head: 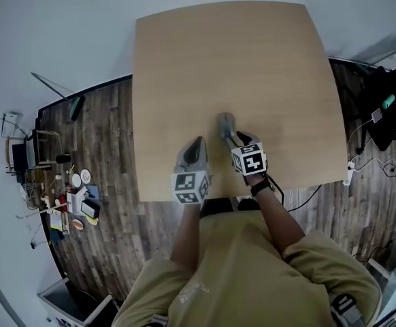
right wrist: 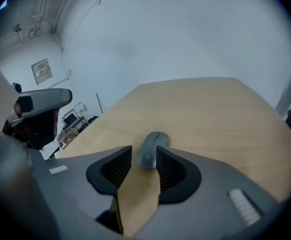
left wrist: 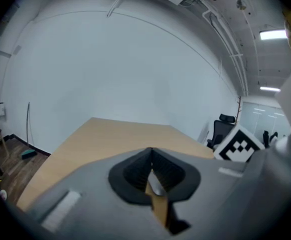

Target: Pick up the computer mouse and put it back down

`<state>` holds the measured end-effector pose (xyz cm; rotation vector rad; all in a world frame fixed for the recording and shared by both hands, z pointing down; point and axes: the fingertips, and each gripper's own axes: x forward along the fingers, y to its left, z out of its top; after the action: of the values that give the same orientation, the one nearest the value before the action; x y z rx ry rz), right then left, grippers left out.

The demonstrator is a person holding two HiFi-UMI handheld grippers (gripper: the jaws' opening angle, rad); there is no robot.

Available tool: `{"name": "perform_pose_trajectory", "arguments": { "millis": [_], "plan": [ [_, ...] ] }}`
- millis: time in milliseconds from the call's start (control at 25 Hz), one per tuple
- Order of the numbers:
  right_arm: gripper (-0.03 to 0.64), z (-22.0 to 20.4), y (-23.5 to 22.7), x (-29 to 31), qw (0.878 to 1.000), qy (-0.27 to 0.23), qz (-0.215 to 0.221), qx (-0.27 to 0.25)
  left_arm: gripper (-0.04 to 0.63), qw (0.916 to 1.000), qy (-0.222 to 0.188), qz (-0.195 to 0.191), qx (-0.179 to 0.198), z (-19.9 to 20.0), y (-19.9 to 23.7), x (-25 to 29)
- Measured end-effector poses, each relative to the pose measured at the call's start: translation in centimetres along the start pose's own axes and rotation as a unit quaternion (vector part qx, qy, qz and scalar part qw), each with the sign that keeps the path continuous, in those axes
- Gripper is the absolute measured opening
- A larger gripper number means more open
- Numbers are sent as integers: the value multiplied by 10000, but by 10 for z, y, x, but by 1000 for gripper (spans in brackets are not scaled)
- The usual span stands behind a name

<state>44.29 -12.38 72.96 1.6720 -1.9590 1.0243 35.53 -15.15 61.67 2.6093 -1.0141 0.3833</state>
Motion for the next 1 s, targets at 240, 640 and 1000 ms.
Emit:
{"name": "perform_pose_trajectory", "arguments": {
  "millis": [240,640,1000],
  "plan": [
    [322,-3,-20,60,9982,353,-445,172,2,9993,306,-179,-149,-13,26,35],
    [347,-9,-36,110,9915,565,-1156,173,2,9986,445,-158,-238,-21,56,56],
    [305,3,-29,92,9950,209,-954,197,2,9994,280,-19,-191,-8,61,47]
  ]
}}
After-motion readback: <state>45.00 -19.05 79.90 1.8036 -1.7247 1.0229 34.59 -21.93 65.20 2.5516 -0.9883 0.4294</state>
